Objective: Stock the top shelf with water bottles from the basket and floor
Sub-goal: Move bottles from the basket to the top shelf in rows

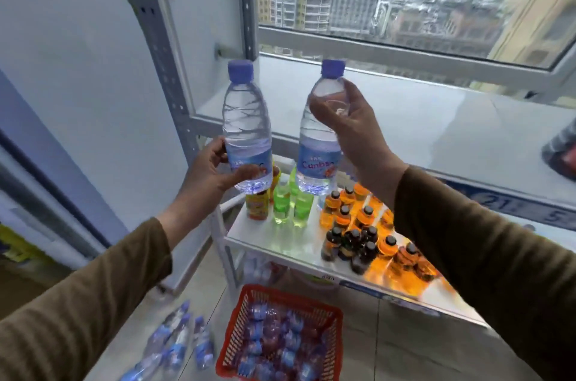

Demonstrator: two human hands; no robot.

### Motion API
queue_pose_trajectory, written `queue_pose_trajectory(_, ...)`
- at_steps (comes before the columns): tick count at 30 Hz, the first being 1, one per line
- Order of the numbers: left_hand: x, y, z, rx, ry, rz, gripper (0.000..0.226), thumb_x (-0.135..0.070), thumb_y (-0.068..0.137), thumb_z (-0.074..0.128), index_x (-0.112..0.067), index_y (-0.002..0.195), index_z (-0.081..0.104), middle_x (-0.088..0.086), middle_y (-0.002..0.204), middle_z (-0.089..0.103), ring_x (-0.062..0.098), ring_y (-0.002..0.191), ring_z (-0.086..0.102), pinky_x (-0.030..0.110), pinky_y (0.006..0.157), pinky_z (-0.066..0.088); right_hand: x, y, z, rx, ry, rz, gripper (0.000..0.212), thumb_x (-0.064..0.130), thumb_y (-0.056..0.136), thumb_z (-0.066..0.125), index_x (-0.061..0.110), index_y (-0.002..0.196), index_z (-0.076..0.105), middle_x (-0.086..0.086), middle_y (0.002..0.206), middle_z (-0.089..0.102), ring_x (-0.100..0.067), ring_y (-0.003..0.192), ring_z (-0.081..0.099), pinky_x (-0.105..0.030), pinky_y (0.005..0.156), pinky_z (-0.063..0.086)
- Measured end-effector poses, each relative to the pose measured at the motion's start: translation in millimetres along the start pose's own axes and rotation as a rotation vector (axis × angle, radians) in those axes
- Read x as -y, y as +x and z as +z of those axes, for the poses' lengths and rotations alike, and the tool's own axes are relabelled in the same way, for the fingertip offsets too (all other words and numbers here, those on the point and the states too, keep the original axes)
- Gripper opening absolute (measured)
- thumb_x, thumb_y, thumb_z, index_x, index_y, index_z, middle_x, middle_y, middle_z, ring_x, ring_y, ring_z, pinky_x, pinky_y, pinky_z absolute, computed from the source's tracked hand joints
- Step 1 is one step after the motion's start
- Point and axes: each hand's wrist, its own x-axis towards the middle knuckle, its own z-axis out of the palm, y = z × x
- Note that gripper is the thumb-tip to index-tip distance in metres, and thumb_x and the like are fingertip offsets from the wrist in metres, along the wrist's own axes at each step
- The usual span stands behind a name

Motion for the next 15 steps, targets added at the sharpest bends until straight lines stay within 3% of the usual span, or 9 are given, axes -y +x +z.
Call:
queue_pose_trajectory(6, -21, 62, 21, -0.073, -0.088, 0.048, 0.064, -0.033, 0.065, 0.089, -0.015, 0.122, 0.066, 0.007, 0.118, 0.074, 0.036, 0.114, 0.065, 0.059, 0.103, 0.048, 34, 80, -24, 0.010, 0.018, 0.000, 0.037, 0.024, 0.093, 0.079, 0.014, 0.123, 0.059, 0.000, 0.099, 0.069, -0.014, 0.087, 0.066, -0.031, 0.081, 0.054)
queue_pose_trajectory(12, -20, 126, 19, -0.070, -0.116, 0.064, 0.067, -0.040, 0.063, 0.091, -0.015, 0.120, 0.067, 0.008, 0.118, 0.074, 0.034, 0.115, 0.065, 0.058, 0.106, 0.046, 47, 160, -20, 0.015, -0.071, 0.090, 0.049, 0.020, 0.091, 0.081, 0.009, 0.133, 0.057, -0.002, 0.105, 0.070, -0.013, 0.086, 0.067, -0.028, 0.071, 0.053)
queue_pose_trajectory(15, -10, 161, 11, -0.090, -0.130, 0.055, 0.067, -0.039, 0.061, 0.090, -0.014, 0.119, 0.067, 0.008, 0.117, 0.074, 0.034, 0.115, 0.065, 0.058, 0.106, 0.046, 45, 201, -13, 0.018, -0.101, 0.137, 0.039, 0.016, 0.092, 0.080, 0.011, 0.118, 0.052, 0.004, 0.096, 0.066, -0.009, 0.084, 0.065, -0.025, 0.067, 0.052)
